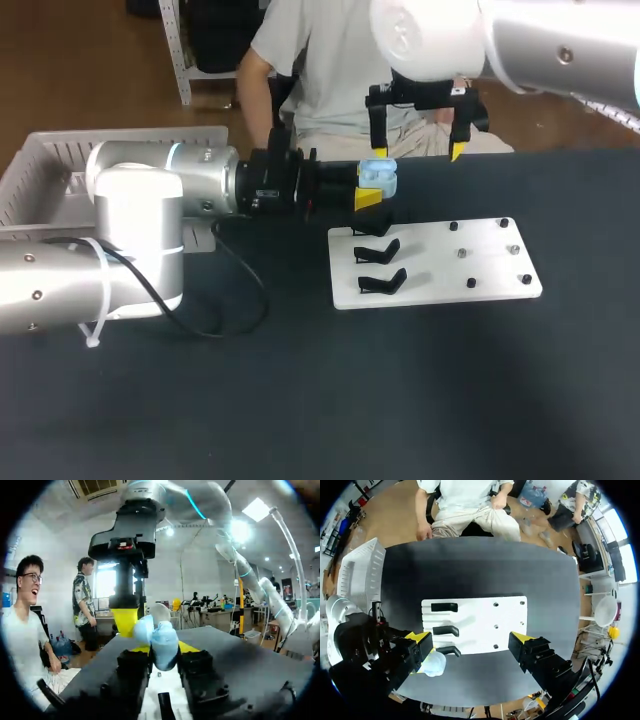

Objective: Pick up each earbud case from the left stands, insert the matching earbuds, close the lid, and place the case in the box.

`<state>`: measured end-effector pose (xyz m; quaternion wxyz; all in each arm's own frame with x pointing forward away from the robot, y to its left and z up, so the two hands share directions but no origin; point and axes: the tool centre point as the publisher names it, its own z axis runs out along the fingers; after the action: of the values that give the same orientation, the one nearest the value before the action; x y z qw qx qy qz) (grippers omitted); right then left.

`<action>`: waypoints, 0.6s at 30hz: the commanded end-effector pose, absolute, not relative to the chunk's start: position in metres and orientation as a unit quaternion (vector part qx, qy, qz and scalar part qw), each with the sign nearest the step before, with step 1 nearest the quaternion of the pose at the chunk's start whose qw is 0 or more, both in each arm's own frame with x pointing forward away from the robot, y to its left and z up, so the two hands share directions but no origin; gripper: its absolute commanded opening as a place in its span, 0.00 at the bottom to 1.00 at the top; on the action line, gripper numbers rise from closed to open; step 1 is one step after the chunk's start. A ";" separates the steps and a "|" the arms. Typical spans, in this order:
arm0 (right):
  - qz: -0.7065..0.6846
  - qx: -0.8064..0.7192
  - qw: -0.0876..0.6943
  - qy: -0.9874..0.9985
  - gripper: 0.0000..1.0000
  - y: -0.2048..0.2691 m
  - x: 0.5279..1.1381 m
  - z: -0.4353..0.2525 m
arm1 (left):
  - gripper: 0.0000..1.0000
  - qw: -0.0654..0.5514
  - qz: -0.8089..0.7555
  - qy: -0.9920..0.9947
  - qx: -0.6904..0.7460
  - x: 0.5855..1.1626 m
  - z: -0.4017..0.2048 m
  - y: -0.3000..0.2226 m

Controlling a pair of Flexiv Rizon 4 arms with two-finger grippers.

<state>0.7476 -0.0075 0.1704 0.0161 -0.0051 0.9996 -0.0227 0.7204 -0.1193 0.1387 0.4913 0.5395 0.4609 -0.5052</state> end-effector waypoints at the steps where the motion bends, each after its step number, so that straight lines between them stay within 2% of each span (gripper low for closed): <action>1: -0.024 -0.007 0.017 1.000 1.00 -0.004 0.734 0.175 | 0.00 0.494 -0.504 0.460 0.539 0.720 0.138 -0.119; 7: -0.029 -0.011 0.027 0.999 1.00 -0.001 0.722 0.181 | 0.00 0.494 -0.504 0.460 0.539 0.720 0.138 -0.119; 9: -0.030 0.002 0.055 0.998 1.00 -0.005 0.723 0.187 | 0.00 0.494 -0.504 0.460 0.539 0.720 0.138 -0.119; 13: -0.020 0.056 0.161 0.985 1.00 -0.026 0.729 0.222 | 0.00 0.494 -0.504 0.460 0.539 0.720 0.138 -0.119; 18: 0.011 0.103 0.207 0.973 1.00 -0.055 0.727 0.254 | 0.00 0.504 -0.483 0.478 0.533 0.725 0.145 -0.096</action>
<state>0.7544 -0.0277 0.2424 0.0816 0.0709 0.9936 -0.0323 0.7306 -0.1131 0.1377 0.4973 0.5362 0.4696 -0.4946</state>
